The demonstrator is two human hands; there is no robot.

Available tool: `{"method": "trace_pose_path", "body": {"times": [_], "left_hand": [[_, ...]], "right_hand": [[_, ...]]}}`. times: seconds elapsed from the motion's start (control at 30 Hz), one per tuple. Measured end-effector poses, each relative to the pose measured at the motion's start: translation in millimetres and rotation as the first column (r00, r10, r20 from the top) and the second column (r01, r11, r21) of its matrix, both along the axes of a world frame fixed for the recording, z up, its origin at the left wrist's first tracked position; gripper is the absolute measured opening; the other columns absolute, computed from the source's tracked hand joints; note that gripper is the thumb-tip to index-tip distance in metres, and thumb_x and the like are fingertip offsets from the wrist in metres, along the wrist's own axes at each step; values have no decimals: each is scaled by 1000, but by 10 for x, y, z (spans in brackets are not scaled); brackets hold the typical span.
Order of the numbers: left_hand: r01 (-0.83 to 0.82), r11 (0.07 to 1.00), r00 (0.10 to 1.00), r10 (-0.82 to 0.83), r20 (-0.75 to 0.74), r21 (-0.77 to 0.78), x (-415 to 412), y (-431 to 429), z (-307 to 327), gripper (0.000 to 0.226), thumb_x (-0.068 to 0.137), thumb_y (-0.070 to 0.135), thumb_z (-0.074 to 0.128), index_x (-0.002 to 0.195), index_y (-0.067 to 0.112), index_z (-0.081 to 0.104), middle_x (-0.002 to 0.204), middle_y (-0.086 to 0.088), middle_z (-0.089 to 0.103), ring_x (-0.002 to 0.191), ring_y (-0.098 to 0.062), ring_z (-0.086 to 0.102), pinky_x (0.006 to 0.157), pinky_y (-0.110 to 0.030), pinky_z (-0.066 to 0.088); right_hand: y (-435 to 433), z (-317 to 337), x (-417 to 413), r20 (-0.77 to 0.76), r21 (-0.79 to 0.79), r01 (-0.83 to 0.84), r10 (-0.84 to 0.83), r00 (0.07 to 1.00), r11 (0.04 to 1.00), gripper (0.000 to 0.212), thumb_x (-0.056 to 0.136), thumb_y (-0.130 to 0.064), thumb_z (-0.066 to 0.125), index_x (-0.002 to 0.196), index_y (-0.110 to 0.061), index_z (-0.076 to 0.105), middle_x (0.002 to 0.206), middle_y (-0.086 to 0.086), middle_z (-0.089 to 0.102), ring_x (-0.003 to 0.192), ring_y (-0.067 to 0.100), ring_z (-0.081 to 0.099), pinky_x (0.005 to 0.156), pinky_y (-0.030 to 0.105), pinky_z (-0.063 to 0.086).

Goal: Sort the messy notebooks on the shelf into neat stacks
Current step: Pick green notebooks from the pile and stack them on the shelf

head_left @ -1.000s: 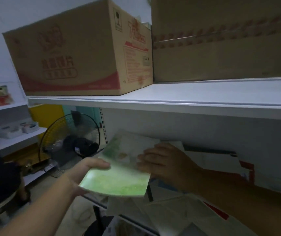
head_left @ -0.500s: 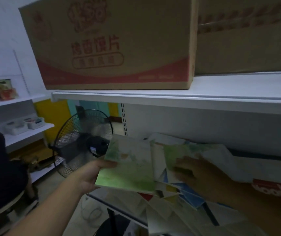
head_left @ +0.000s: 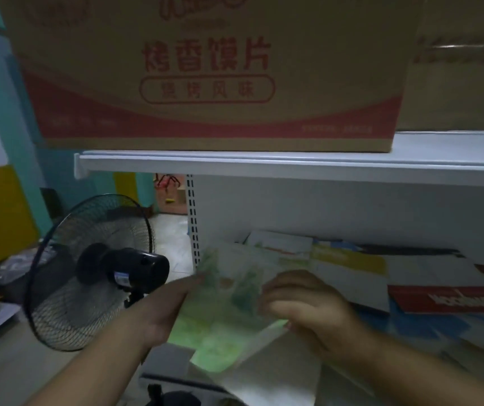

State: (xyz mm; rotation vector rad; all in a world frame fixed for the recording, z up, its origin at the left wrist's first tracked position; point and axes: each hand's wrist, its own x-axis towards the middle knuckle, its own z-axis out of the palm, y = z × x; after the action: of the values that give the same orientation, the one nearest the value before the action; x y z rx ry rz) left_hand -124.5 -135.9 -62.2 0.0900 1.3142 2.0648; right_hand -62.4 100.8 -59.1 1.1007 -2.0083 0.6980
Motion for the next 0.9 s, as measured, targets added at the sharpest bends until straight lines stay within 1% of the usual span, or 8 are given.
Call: {"method": "trace_pose_path", "body": {"times": [0.1, 0.23, 0.33, 0.43, 0.57, 0.67, 0.73, 0.9], "left_hand": [[26, 998, 998, -30, -63, -64, -33, -18, -91, 64, 48, -2, 84, 110, -1, 67, 112, -27, 65, 90, -38, 69, 72, -42, 58], [29, 995, 993, -40, -109, -93, -28, 7, -141, 58, 58, -5, 66, 116, -2, 60, 110, -28, 66, 84, -37, 70, 66, -41, 59], [79, 996, 986, -83, -142, -36, 66, 75, -101, 43, 64, -1, 66, 107, -2, 68, 111, -27, 66, 89, -37, 69, 72, -41, 59], [105, 993, 979, -113, -167, -53, 111, 156, -105, 53, 60, -3, 68, 112, -3, 63, 110, -24, 68, 94, -36, 68, 74, -38, 58], [16, 997, 983, -29, -181, -69, 62, 51, -83, 59, 54, -6, 66, 112, -2, 62, 106, -24, 69, 90, -37, 69, 72, -39, 59], [-81, 996, 981, 72, -178, -43, -54, -168, -28, 51, 57, -9, 67, 107, 3, 65, 94, -21, 72, 75, -36, 71, 63, -42, 59], [-144, 989, 981, 139, -133, -28, -112, -265, -25, 36, 72, -4, 61, 106, 7, 63, 85, -18, 73, 71, -34, 70, 56, -40, 59], [-181, 983, 984, 180, -18, -44, -105, -282, -113, 27, 80, 0, 56, 106, 4, 62, 84, -20, 73, 67, -35, 70, 54, -44, 58]], "right_hand": [[23, -85, -13, -77, 135, 190, -181, 981, 973, 32, 100, -33, 40, 101, -17, 68, 108, -3, 68, 109, 18, 54, 99, 28, 34], [131, -201, 121, 162, 118, 425, -440, 884, 897, 53, 101, -45, 25, 110, -16, 68, 115, -4, 66, 110, 12, 48, 101, 15, 26], [73, -279, 250, 299, 30, 358, -350, 888, 933, 44, 100, -46, 26, 113, -21, 61, 109, -12, 61, 104, 3, 53, 93, 4, 33], [-41, -287, 236, 277, -48, 320, -295, 914, 946, 43, 101, -40, 29, 108, -17, 65, 103, -6, 65, 99, 2, 58, 84, 13, 45], [-157, -110, 229, 306, -51, 321, -291, 906, 946, 49, 101, -45, 20, 110, -25, 64, 100, -19, 59, 108, -11, 49, 89, 4, 35], [-60, 64, 21, 664, -69, 631, -436, 607, 773, 26, 102, -29, 33, 104, -26, 58, 99, -20, 50, 103, 8, 53, 85, 13, 34], [18, 132, -141, 889, -114, 734, -261, 376, 669, 23, 99, -26, 40, 86, -20, 58, 93, -3, 57, 85, 18, 54, 80, 27, 38], [-19, 345, -246, 826, -531, 779, 408, 387, 335, 11, 93, -16, 56, 89, -8, 61, 85, 13, 60, 86, 24, 60, 74, 32, 50]]}}
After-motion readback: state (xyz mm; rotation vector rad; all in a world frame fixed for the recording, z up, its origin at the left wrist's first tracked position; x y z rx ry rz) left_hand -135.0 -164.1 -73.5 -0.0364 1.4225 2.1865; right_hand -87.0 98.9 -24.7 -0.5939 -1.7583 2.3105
